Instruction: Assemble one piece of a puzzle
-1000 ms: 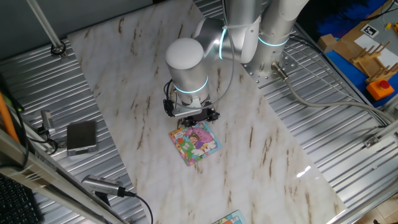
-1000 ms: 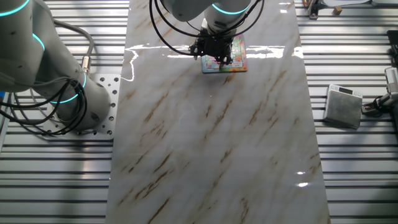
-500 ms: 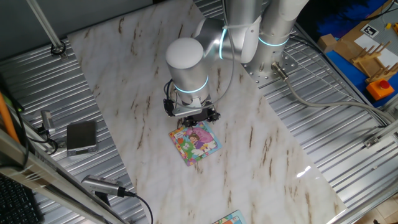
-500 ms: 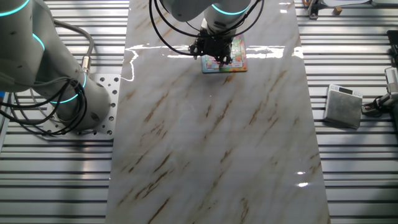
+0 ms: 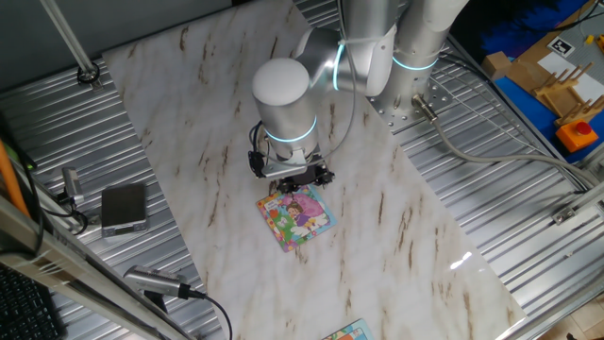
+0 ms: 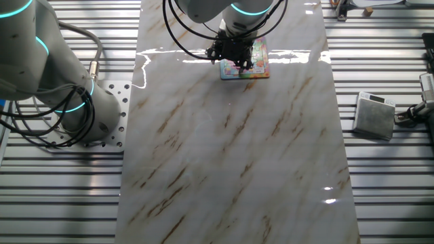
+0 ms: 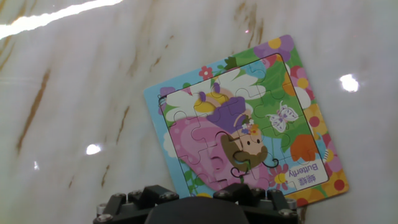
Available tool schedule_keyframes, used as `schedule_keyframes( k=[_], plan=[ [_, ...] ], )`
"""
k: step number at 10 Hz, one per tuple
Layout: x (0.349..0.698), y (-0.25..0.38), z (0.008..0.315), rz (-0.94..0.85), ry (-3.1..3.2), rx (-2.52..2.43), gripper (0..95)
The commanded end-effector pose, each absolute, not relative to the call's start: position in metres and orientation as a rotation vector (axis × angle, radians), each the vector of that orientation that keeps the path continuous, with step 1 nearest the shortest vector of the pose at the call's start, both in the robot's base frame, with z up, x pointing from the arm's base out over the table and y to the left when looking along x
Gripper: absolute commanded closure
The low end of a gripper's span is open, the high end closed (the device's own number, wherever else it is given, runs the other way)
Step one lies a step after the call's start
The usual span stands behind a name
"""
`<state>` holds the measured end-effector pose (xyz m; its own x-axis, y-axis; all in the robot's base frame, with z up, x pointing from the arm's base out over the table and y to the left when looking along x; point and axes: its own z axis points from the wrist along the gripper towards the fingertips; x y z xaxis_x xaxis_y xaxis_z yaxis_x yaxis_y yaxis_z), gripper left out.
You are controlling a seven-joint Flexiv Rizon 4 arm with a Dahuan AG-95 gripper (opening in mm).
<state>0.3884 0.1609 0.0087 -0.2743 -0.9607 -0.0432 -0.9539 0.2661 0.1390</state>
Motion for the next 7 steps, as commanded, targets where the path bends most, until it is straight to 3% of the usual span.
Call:
schedule_keyframes(
  k=[1,7],
  plan=[
    [0.3885,0.1614,0.0100,-0.212,-2.462,1.860,19.0],
    [0.3898,0.1657,0.0108,-0.208,-2.460,1.862,19.0]
  ],
)
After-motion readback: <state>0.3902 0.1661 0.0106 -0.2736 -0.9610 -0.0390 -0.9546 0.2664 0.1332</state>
